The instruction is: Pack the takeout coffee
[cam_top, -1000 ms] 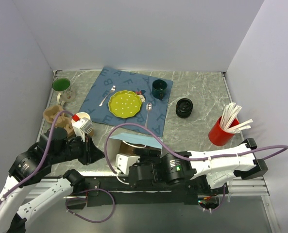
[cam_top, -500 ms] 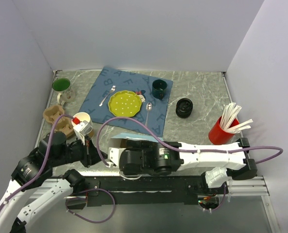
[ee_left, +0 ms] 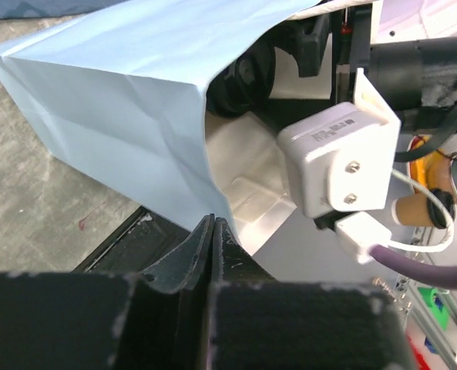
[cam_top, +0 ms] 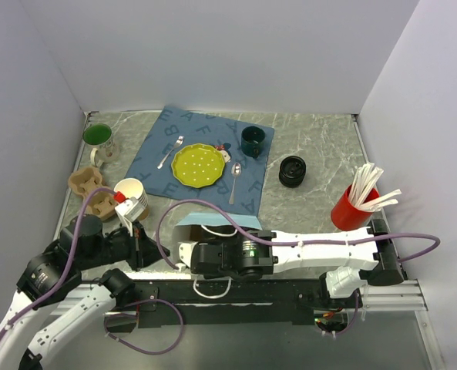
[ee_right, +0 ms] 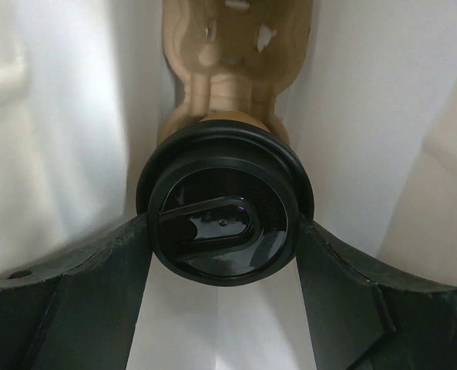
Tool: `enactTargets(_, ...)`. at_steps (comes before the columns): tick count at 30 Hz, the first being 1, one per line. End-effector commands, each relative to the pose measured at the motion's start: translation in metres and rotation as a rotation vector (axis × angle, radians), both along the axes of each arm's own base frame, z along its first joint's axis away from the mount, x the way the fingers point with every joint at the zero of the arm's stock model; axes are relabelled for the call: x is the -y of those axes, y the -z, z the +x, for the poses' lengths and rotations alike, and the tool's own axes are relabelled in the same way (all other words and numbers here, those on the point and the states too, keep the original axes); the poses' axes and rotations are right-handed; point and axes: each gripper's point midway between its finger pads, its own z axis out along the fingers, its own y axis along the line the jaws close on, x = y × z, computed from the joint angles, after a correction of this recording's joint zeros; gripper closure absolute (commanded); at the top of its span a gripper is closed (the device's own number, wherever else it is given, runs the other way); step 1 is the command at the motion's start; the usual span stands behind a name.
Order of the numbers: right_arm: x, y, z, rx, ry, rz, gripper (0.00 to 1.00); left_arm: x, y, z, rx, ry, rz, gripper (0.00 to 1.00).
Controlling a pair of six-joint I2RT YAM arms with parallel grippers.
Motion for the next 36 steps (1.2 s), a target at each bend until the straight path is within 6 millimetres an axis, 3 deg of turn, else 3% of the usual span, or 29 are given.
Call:
enactTargets(1, 0.000, -0.017, 0.012, 0.070, 0.031, 0.079, 0.66, 0.000, -0.021, 0.001, 0.063, 0.011, -0.019, 0.94)
enactTargets(6, 0.014, -0.023, 0.019, 0.118, 0.065, 0.035, 0.66, -0.004, -0.029, 0.000, 0.081, 0.005, -0.017, 0.96)
enactTargets(11, 0.018, -0.002, 0.020, 0.116, 0.059, 0.013, 0.66, -0.004, -0.031, 0.000, 0.088, 0.005, -0.015, 0.98)
enactTargets(17, 0.010, 0.016, 0.028, 0.095, 0.080, 0.052, 0.66, -0.002, -0.030, -0.001, 0.072, 0.007, -0.028, 0.97)
enactTargets(20, 0.002, 0.015, 0.032, 0.094, 0.093, 0.087, 0.66, -0.002, -0.028, 0.000, 0.062, 0.005, -0.021, 0.94)
enactTargets(24, -0.003, 0.008, 0.033, 0.095, 0.110, 0.125, 0.66, -0.005, -0.032, 0.002, 0.054, -0.028, -0.020, 0.78)
enactTargets(25, -0.004, 0.007, 0.032, 0.091, 0.117, 0.136, 0.67, -0.006, -0.032, 0.003, 0.053, -0.038, -0.022, 0.68)
enactTargets(28, -0.004, 0.000, 0.032, 0.090, 0.119, 0.168, 0.67, -0.006, -0.031, 0.007, 0.049, -0.059, -0.017, 0.49)
enactTargets(36, -0.001, -0.009, 0.030, 0.084, 0.117, 0.221, 0.68, 0.002, -0.025, 0.020, 0.007, -0.076, 0.012, 0.40)
